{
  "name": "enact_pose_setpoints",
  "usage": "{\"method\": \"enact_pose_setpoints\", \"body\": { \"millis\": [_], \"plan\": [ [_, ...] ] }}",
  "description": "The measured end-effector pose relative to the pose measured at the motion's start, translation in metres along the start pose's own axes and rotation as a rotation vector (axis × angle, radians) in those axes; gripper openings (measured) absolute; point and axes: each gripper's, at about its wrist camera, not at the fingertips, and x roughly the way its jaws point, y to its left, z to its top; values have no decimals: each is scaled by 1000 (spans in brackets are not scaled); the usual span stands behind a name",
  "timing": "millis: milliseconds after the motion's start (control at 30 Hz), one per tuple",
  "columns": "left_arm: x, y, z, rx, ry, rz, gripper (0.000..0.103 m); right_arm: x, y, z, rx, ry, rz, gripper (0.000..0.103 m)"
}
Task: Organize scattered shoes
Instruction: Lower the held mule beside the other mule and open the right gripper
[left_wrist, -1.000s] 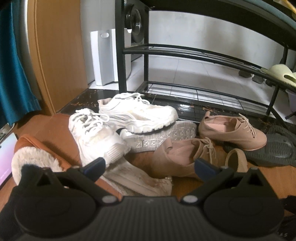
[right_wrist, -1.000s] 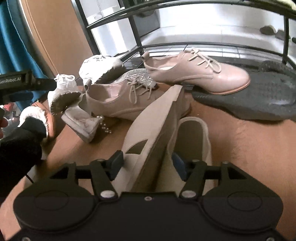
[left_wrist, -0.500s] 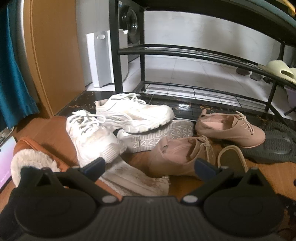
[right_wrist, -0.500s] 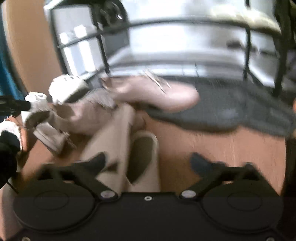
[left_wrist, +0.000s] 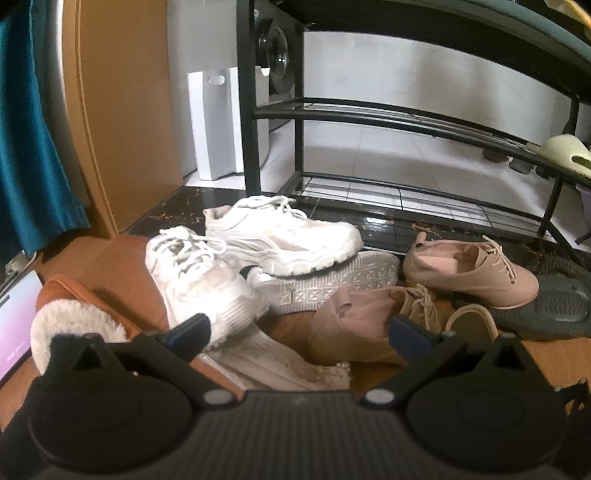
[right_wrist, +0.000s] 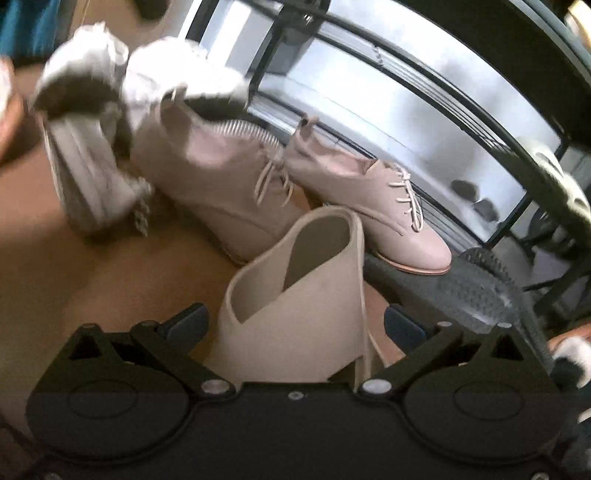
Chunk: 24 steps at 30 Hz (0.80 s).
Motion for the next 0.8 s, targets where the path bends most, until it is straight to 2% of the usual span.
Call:
{"method": "enact_pose_setpoints", "body": {
  "millis": [67,333,567,667,800],
  "plan": [
    [0,-1,-1,6,0,-2,103,11,4,-6,-18,43,-5,103],
    [4,-3,-3,10,15,-2,103,3,-13,-18,34,-8,71,99],
    [5,-3,-6,15,22,7,102,-13,-62,-22,270,-11,273,98],
    [4,-2,-6,9,19,11,103,-24,-89,-29,348,-27,317,97],
    [4,-5,-7,17,21,16,102,-37,-130,-40,411,-54,295,98]
  ]
}}
